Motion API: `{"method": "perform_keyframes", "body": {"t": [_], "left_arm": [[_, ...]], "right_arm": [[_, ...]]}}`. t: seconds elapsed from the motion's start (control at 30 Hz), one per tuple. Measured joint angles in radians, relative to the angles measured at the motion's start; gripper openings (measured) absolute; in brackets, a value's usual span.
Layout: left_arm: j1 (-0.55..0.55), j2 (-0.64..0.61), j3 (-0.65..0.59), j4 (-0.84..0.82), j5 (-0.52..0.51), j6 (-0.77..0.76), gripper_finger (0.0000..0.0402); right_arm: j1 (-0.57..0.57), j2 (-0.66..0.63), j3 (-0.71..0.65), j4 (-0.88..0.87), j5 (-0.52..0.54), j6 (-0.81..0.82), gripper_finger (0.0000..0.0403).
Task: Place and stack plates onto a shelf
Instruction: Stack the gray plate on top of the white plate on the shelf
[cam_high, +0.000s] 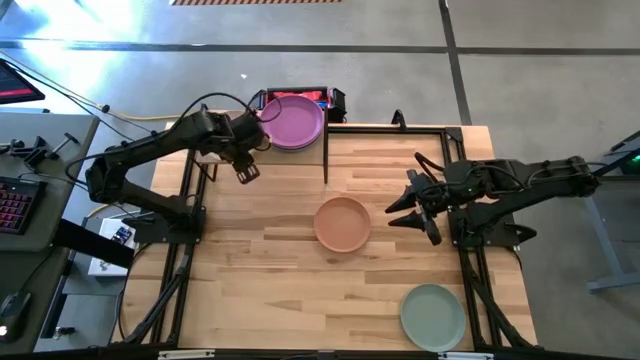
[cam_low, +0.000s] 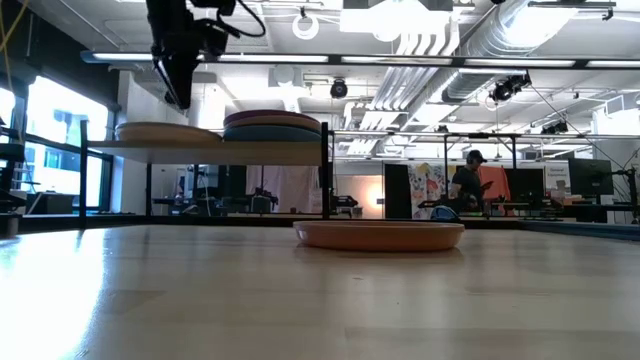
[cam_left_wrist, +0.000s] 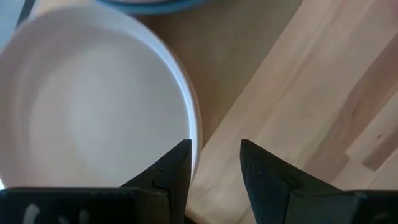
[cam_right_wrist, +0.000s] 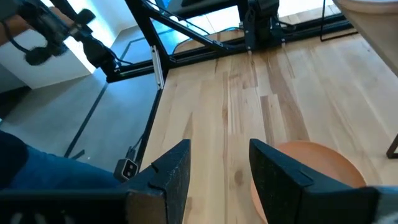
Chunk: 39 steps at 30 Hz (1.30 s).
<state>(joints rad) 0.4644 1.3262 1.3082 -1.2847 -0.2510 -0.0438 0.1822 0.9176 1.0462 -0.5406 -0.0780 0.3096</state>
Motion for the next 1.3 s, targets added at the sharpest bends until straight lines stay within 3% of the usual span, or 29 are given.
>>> {"method": "perform_keyframes", "body": {"t": [0.13, 0.33, 0.5, 0.77, 1.03, 1.3], "left_arm": [[0.0, 0.0, 0.057, -0.002, 0.041, -0.043, 0.0127], [-0.022, -0.001, 0.088, 0.02, 0.28, -0.157, 0.0127], [-0.114, 0.0, 0.06, 0.095, 0.38, -0.172, 0.0127], [-0.297, 0.0, 0.053, 0.274, 0.391, -0.269, 0.0126], [-0.416, 0.0, 0.053, 0.426, 0.391, -0.286, 0.0126], [-0.442, 0.0, 0.053, 0.43, 0.388, -0.321, 0.0126]], "right_arm": [[0.0, 0.012, 0.0, -0.003, 0.0, 0.028, 0.0154], [0.0, 0.08, 0.0, -0.064, 0.0, 0.168, 0.0154], [0.023, 0.171, 0.0, -0.228, -0.001, 0.308, 0.0154], [0.176, 0.323, 0.0, -0.481, -0.012, 0.297, 0.0154], [0.345, 0.45, 0.0, -0.485, -0.055, 0.206, 0.0154], [0.451, 0.526, -0.032, -0.438, -0.064, 0.127, 0.0154]]}}
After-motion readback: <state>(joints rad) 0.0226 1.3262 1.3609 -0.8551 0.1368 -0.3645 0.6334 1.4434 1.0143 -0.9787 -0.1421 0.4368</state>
